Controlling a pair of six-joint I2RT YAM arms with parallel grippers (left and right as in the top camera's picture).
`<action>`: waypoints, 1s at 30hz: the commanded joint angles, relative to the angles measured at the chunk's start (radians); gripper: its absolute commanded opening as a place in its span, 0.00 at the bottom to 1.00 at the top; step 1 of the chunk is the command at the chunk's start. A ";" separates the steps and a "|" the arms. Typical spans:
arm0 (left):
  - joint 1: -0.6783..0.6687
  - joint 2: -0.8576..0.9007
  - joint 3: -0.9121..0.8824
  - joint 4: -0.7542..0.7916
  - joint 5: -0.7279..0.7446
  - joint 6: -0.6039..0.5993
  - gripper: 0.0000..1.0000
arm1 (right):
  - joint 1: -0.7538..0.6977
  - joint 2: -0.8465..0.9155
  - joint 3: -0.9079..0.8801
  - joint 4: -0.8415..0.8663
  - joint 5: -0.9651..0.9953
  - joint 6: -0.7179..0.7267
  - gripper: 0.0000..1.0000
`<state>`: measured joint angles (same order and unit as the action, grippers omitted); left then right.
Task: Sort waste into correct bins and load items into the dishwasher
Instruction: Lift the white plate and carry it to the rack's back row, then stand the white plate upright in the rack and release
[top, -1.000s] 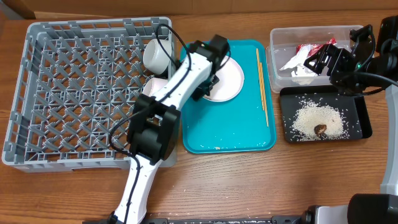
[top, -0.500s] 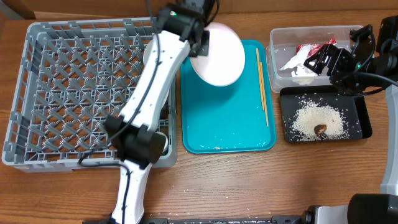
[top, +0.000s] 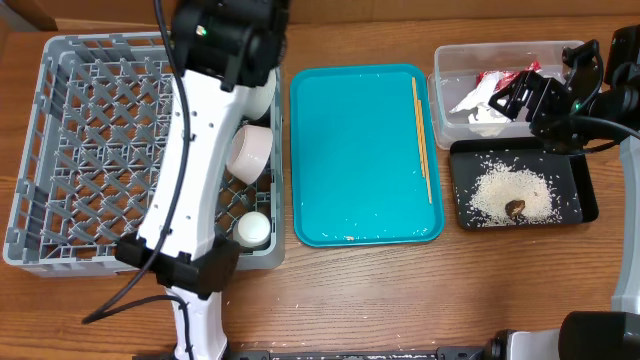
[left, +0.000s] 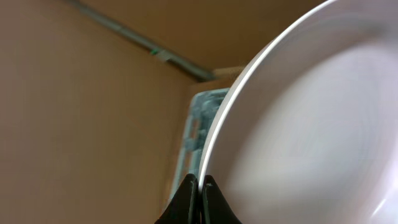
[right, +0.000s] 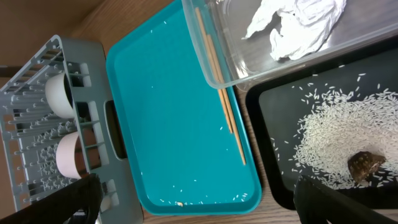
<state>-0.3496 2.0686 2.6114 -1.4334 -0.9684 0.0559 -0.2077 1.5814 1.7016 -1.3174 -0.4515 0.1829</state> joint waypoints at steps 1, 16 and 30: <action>0.061 0.037 0.002 0.000 -0.105 0.016 0.04 | 0.005 -0.001 -0.001 0.006 0.006 -0.009 1.00; 0.168 0.228 -0.005 0.031 -0.111 -0.064 0.04 | 0.005 -0.001 -0.001 0.006 0.006 -0.008 1.00; 0.172 0.370 -0.005 0.080 -0.084 -0.071 0.04 | 0.005 -0.001 -0.001 0.006 0.006 -0.009 1.00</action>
<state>-0.1768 2.4168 2.6053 -1.3659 -1.0515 0.0200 -0.2077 1.5814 1.7016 -1.3174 -0.4515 0.1822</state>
